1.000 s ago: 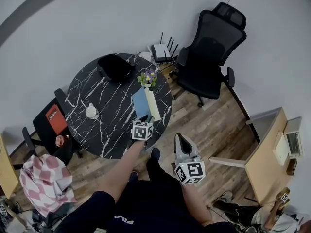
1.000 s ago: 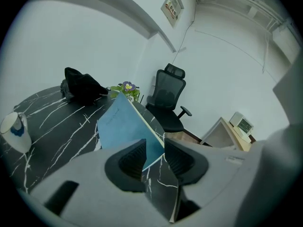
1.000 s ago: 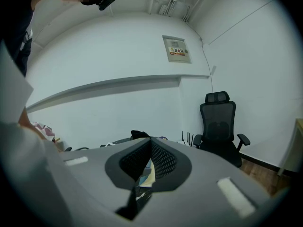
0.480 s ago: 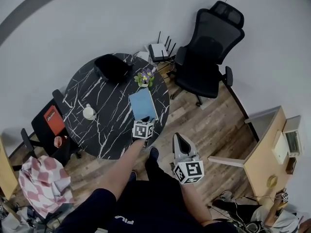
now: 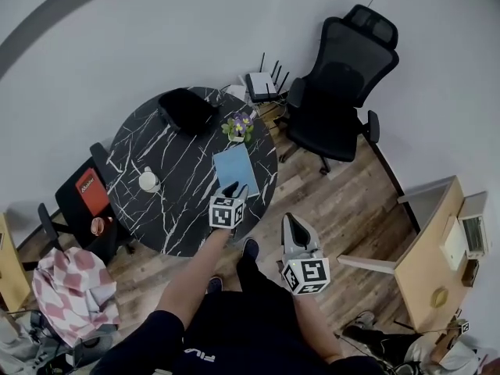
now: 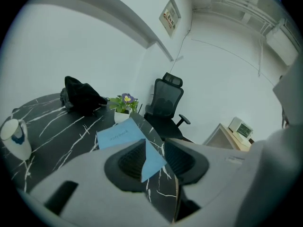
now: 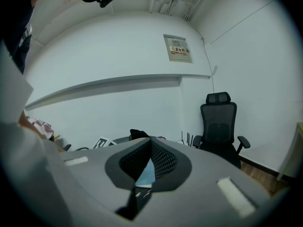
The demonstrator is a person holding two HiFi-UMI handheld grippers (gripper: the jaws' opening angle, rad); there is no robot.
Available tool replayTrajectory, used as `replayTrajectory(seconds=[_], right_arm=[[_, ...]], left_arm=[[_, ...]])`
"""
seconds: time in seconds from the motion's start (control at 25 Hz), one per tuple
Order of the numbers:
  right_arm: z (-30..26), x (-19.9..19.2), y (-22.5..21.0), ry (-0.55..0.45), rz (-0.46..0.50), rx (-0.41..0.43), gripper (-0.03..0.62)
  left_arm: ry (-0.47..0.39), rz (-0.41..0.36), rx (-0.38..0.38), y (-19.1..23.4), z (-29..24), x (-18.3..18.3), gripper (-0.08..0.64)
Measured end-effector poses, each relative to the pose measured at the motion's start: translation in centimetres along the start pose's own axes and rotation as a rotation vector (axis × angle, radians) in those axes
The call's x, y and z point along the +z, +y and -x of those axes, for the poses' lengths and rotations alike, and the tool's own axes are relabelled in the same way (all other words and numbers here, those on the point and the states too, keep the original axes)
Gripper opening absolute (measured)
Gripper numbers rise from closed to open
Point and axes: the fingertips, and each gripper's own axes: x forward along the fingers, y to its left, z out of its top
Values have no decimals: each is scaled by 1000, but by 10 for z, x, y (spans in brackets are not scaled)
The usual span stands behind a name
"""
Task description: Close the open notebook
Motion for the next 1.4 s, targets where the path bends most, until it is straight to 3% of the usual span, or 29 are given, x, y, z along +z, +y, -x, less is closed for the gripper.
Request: replayTrajectory(seconds=[0.44, 0.84, 1.32, 1.4], right_arm=[[-16, 10, -8, -25, 60, -13, 9], [-36, 4, 4, -30, 108, 23, 9], [-50, 3, 19, -38, 92, 31, 9], [-50, 5, 25, -43, 93, 35, 9]], left_arm=[[-268, -110, 82, 16, 114, 69, 121], [-433, -228, 135, 9, 225, 97, 121], [-492, -241, 148, 9, 281, 99, 119], [-504, -242, 146, 9, 286, 100, 93]])
